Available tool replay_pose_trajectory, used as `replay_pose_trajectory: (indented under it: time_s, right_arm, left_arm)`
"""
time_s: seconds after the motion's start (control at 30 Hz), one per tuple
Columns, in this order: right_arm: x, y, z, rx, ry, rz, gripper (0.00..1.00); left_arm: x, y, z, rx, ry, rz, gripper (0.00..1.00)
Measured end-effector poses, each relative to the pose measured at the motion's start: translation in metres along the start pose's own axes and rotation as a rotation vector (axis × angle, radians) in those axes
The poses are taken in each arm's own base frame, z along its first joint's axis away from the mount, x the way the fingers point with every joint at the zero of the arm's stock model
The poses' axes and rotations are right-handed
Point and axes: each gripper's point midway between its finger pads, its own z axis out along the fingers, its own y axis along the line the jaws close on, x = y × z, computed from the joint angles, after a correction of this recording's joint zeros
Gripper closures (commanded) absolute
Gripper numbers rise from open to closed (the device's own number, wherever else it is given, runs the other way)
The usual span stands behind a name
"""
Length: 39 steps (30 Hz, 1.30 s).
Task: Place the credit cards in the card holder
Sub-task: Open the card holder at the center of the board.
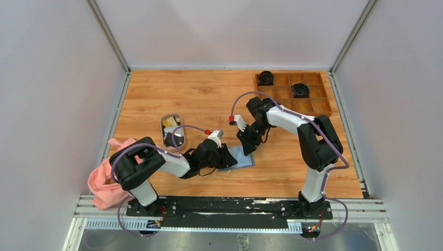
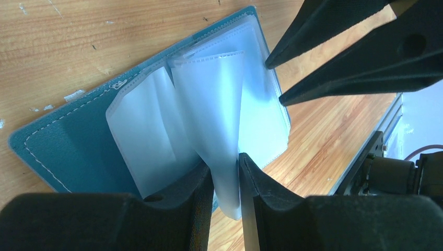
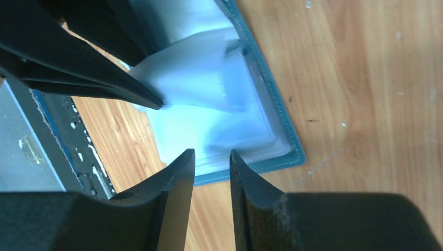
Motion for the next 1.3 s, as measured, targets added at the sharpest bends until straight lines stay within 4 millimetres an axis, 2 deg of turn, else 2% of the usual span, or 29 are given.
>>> replay_pose_trajectory:
  time_s: [0.27,1.0,1.3]
  right_arm:
    - [0.004,-0.012,-0.007,0.05,0.006,0.015,0.64]
    - [-0.002,-0.003,-0.007,-0.007,-0.036,0.022,0.66]
    - [0.001,0.0,0.001,-0.054,-0.032,0.055,0.67]
  left_arm:
    - [0.0,0.0,0.0,0.0,0.0,0.0,0.69]
    - [0.0,-0.001,0.0,0.003,0.002,0.001,0.68]
    - [0.0,-0.001,-0.001,0.004,0.004,0.0,0.66]
